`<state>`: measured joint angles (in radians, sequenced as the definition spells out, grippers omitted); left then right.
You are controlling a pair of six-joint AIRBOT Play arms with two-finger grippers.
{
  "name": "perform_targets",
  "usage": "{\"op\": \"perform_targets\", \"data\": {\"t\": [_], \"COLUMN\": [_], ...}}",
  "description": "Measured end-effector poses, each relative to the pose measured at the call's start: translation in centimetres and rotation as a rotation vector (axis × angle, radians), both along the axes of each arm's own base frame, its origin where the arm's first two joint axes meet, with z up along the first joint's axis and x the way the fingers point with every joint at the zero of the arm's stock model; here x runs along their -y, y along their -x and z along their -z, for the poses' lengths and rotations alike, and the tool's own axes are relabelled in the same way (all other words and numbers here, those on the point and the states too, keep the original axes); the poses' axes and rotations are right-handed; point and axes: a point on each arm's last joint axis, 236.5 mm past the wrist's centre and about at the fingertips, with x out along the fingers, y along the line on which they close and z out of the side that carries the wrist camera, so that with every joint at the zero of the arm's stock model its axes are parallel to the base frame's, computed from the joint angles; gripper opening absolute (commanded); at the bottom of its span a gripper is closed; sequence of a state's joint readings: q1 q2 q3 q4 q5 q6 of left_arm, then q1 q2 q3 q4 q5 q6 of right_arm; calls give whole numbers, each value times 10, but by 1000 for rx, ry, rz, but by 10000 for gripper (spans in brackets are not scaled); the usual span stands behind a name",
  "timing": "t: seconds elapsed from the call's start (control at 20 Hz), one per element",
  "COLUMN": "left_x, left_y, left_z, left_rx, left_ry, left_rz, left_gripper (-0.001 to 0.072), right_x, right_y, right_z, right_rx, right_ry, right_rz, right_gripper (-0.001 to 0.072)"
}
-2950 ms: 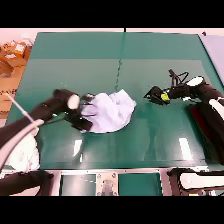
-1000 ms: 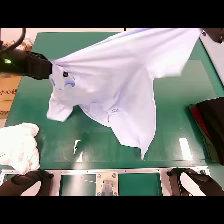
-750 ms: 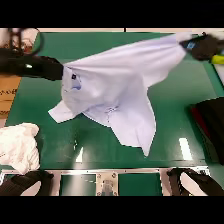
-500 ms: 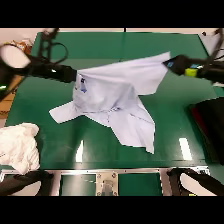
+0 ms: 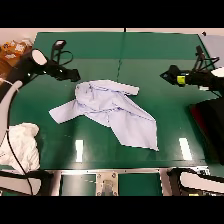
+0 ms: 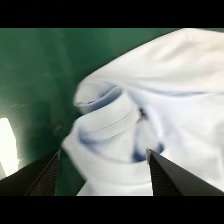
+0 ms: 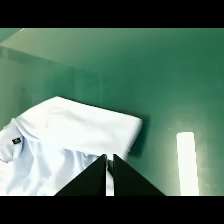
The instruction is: Fold the shirts.
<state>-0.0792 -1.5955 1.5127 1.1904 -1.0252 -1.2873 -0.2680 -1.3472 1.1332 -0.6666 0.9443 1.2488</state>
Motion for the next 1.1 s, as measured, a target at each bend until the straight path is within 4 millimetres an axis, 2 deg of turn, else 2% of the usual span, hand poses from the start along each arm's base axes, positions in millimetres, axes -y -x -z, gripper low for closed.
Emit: {"op": "perform_targets", "data": {"t": [0.05, 0.15, 0.2, 0.25, 0.3, 0.45, 0.55, 0.65, 0.75, 0.9, 1.1], "left_x": [-14, -41, -52, -60, -66, -76, -79, -80, -81, -81, -82], "left_y": [3, 20, 29, 37, 45, 61, 66, 68, 69, 69, 67], "left_z": [-2, 4, 7, 12, 17, 28, 31, 33, 33, 34, 34], "left_rx": [-28, -120, -160, -195, -229, -292, -311, -319, -323, -323, -315], "left_ry": [-8, -22, -24, -24, -25, -20, -18, -16, -16, -14, -15], "left_rz": [1, 10, 14, 18, 23, 34, 35, 37, 38, 38, 35], "left_gripper": [619, 619, 619, 618, 619, 619, 619, 618, 619, 618, 619], "right_x": [14, 31, 35, 39, 40, 18, 1, -18, -32, -47, -60], "right_y": [11, 44, 63, 86, 111, 187, 229, 263, 289, 309, 304], "right_z": [2, 14, 22, 32, 44, 75, 93, 112, 129, 145, 155], "right_rx": [-30, -110, -153, -206, -272, -477, -581, -673, -743, -797, -781], "right_ry": [-12, -26, -28, -26, -27, -71, -102, -129, -145, -160, -175], "right_rz": [15, 35, 48, 64, 83, 97, 99, 84, 72, 67, 75], "right_gripper": [16, 21, 205, 444, 491, 491, 491, 491, 491, 491, 481]}}
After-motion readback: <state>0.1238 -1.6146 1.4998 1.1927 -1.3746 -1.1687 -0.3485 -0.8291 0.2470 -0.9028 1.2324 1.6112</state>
